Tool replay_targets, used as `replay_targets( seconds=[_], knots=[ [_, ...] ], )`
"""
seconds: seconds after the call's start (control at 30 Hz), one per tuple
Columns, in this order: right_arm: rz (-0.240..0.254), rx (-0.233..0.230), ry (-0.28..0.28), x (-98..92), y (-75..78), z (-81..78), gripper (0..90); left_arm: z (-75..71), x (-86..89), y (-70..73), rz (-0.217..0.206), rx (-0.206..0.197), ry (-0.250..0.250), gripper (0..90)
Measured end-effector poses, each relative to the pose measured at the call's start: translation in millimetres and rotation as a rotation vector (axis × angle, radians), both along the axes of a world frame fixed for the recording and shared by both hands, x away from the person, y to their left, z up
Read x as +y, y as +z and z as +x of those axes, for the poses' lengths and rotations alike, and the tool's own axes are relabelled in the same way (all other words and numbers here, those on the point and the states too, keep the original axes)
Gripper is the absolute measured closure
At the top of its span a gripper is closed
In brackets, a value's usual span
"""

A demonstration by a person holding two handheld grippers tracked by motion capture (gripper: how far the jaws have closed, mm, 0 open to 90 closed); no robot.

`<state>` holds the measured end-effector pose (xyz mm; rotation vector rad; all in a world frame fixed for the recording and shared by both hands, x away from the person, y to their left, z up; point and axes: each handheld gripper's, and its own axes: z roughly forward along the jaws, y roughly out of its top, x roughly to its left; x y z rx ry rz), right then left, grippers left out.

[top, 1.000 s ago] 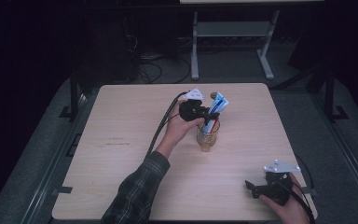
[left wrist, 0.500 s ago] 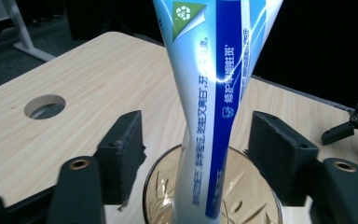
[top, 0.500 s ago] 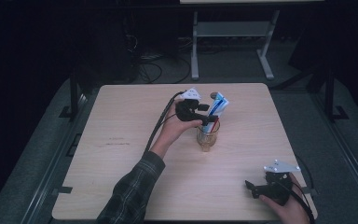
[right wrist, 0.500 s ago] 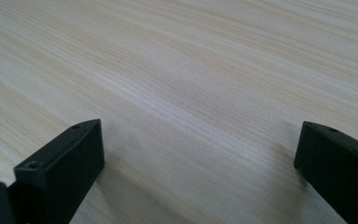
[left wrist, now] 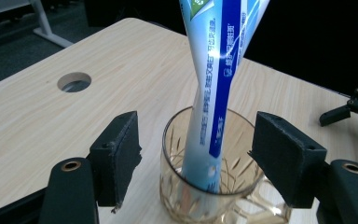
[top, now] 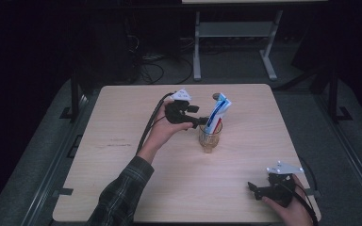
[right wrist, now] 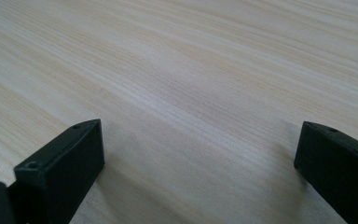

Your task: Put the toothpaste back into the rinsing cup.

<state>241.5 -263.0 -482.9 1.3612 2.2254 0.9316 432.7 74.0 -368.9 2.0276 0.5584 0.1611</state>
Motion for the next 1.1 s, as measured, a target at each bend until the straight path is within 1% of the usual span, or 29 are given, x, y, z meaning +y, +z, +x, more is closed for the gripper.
replay_targets(
  seconds=[0.27, 0.4, 0.43, 0.53, 0.6, 0.73, 0.93, 1.1],
  knots=[
    [0.001, 0.000, -0.001, 0.0, 0.0, 0.0, 0.9, -11.2, 21.7, 4.0, 0.023, -0.004, 0.031, 31.9],
    [0.001, 0.000, -0.001, 0.1, 0.0, 0.0, 0.9, -17.3, 35.2, 4.0, 0.030, 0.004, 0.051, 31.7],
    [0.001, 0.000, -0.001, 0.1, 0.0, 0.0, 0.9, -18.6, 39.0, 3.8, 0.037, 0.009, 0.056, 31.8],
    [0.001, 0.000, -0.001, 0.1, 0.0, -0.1, 0.9, -22.3, 50.0, 2.2, 0.047, 0.018, 0.076, 31.7],
    [0.001, 0.000, -0.001, 0.0, 0.0, -0.2, 0.9, -24.5, 56.5, 0.7, 0.043, 0.024, 0.086, 31.6],
    [0.001, 0.001, -0.001, 0.0, 0.0, -0.2, 0.9, -29.9, 68.0, -3.8, 0.052, 0.036, 0.107, 31.1],
    [0.002, 0.001, -0.001, 0.0, 0.0, -0.2, 0.9, -39.9, 84.2, -9.9, 0.079, 0.052, 0.128, 30.1],
    [0.001, 0.000, -0.001, 0.0, 0.0, -0.2, 0.9, -49.9, 97.2, -14.5, 0.091, 0.062, 0.148, 29.3]
  ],
)
